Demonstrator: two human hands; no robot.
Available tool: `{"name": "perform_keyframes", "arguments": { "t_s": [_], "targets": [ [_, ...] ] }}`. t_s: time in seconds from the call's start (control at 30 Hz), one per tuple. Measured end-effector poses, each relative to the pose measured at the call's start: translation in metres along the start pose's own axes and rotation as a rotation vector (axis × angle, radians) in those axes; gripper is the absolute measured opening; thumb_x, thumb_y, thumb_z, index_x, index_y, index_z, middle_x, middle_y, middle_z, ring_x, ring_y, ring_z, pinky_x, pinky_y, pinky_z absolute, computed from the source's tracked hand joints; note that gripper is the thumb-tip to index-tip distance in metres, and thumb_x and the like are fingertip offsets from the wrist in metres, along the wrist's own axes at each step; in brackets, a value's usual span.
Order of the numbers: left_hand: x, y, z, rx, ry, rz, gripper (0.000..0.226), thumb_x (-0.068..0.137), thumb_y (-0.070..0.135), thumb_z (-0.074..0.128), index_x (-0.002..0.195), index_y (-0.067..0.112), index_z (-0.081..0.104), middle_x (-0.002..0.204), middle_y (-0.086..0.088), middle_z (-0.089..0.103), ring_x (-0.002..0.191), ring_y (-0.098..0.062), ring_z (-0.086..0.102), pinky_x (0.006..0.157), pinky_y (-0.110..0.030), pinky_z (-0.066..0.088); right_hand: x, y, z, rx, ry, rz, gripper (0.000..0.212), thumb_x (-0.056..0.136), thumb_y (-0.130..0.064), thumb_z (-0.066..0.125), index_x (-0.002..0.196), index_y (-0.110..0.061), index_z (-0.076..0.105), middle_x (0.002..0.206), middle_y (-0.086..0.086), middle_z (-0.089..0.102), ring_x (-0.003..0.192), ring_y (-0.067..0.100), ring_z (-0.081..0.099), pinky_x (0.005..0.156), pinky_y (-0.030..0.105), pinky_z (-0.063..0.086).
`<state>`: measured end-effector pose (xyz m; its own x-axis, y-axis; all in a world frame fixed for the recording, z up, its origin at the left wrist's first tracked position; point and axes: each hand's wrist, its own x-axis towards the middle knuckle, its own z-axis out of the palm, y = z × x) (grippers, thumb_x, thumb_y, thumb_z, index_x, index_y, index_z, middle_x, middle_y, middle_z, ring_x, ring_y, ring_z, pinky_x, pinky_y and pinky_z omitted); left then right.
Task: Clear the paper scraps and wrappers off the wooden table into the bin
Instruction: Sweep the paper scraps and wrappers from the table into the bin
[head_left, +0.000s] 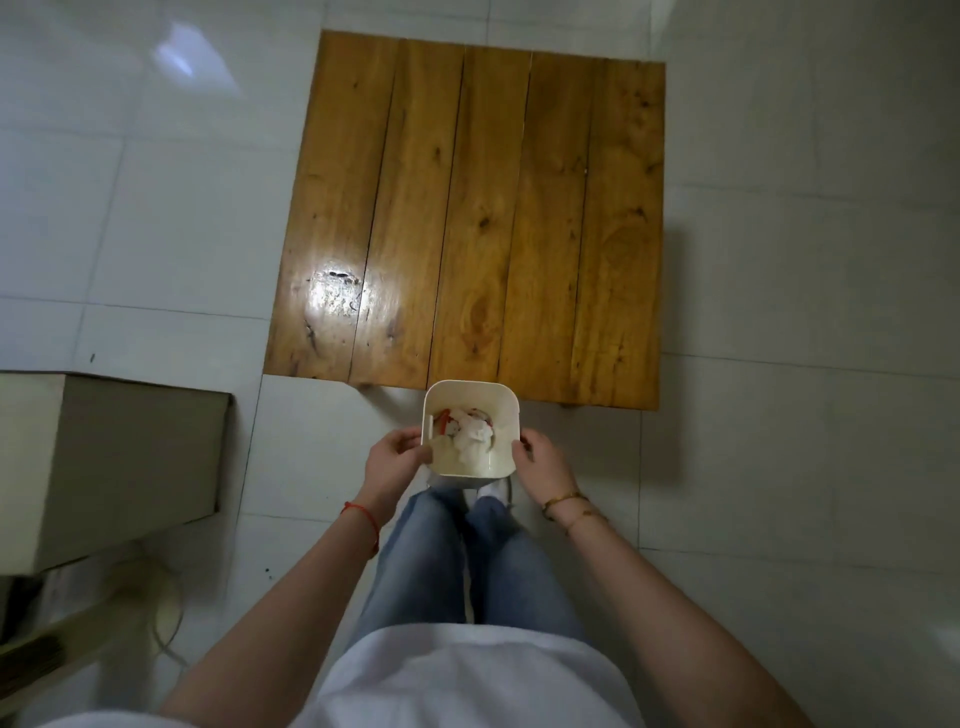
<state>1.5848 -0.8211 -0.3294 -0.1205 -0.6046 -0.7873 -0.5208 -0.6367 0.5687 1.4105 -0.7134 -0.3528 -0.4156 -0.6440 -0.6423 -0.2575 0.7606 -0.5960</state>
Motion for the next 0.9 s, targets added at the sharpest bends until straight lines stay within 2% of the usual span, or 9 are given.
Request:
{"name": "perform_keyframes", "arguments": {
  "t_s": [0.13, 0.23, 0.33, 0.43, 0.57, 0.63, 0.73, 0.9],
  "targets": [
    [0.002, 0.029, -0.013, -0.016, 0.002, 0.024, 0.026, 0.08, 0.007, 0.065, 0.106, 0.01, 0.067, 0.097, -0.004, 0.066, 0.093, -0.02, 0.061, 0.082, -0.03, 0.052, 0.004, -0.034, -0.012, 0.047, 0.044, -0.047, 0.023, 0.095, -0.02, 0.043, 0.096, -0.009, 0.063, 0.089, 0.009, 0.065, 0.079, 0.024, 0.058, 0.065, 0.033, 0.047],
    [0.012, 0.057, -0.028, -0.022, 0.019, 0.067, 0.029, 0.08, 0.011, 0.067, 0.109, 0.008, 0.067, 0.102, -0.007, 0.068, 0.098, -0.024, 0.062, 0.091, -0.039, 0.053, 0.016, -0.064, -0.019, 0.058, 0.061, -0.093, 0.022, 0.096, -0.02, 0.042, 0.091, -0.01, 0.061, 0.082, 0.006, 0.062, 0.071, 0.019, 0.054, 0.056, 0.025, 0.038],
    [0.027, 0.09, -0.046, -0.039, 0.027, 0.111, 0.033, 0.078, 0.008, 0.066, 0.112, 0.006, 0.067, 0.105, -0.011, 0.069, 0.102, -0.028, 0.063, 0.09, -0.039, 0.053, 0.037, -0.099, -0.027, 0.043, 0.062, -0.125, 0.023, 0.097, -0.022, 0.041, 0.093, -0.012, 0.061, 0.081, 0.004, 0.062, 0.067, 0.015, 0.053, 0.054, 0.021, 0.036],
    [0.046, 0.127, -0.066, -0.042, 0.0, 0.165, 0.029, 0.079, 0.007, 0.063, 0.108, 0.008, 0.067, 0.101, -0.008, 0.069, 0.101, -0.028, 0.063, 0.078, -0.032, 0.053, 0.064, -0.136, -0.03, 0.038, 0.07, -0.143, 0.024, 0.099, -0.024, 0.039, 0.099, -0.013, 0.061, 0.084, 0.002, 0.06, 0.069, 0.014, 0.053, 0.056, 0.02, 0.037],
    [0.084, 0.172, -0.091, 0.032, -0.035, 0.209, 0.033, 0.082, 0.012, 0.064, 0.115, 0.009, 0.064, 0.11, -0.009, 0.067, 0.105, -0.025, 0.061, 0.093, -0.042, 0.052, 0.106, -0.182, -0.03, 0.04, 0.099, -0.146, 0.025, 0.099, -0.025, 0.038, 0.105, -0.016, 0.061, 0.088, 0.0, 0.061, 0.071, 0.01, 0.053, 0.054, 0.018, 0.035],
    [0.106, 0.193, -0.102, 0.069, -0.044, 0.206, 0.035, 0.083, 0.013, 0.065, 0.118, 0.01, 0.063, 0.112, -0.007, 0.066, 0.107, -0.024, 0.06, 0.095, -0.043, 0.051, 0.127, -0.202, -0.03, 0.033, 0.114, -0.141, 0.024, 0.098, -0.024, 0.039, 0.104, -0.016, 0.06, 0.087, -0.002, 0.06, 0.074, 0.012, 0.054, 0.055, 0.018, 0.035],
    [0.139, 0.222, -0.115, 0.106, -0.059, 0.223, 0.036, 0.082, 0.015, 0.066, 0.117, 0.011, 0.064, 0.107, -0.003, 0.067, 0.103, -0.022, 0.06, 0.088, -0.035, 0.052, 0.161, -0.228, -0.028, 0.033, 0.132, -0.108, 0.026, 0.098, -0.025, 0.039, 0.111, -0.015, 0.06, 0.095, 0.001, 0.062, 0.082, 0.016, 0.056, 0.058, 0.02, 0.039],
    [0.187, 0.261, -0.13, 0.174, -0.093, 0.226, 0.039, 0.08, 0.012, 0.064, 0.119, 0.01, 0.063, 0.11, -0.007, 0.066, 0.1, -0.024, 0.063, 0.069, -0.026, 0.054, 0.207, -0.259, -0.026, 0.041, 0.154, -0.066, 0.029, 0.098, -0.024, 0.04, 0.117, -0.013, 0.058, 0.109, 0.005, 0.063, 0.095, 0.019, 0.058, 0.077, 0.03, 0.048]
  ]
}}
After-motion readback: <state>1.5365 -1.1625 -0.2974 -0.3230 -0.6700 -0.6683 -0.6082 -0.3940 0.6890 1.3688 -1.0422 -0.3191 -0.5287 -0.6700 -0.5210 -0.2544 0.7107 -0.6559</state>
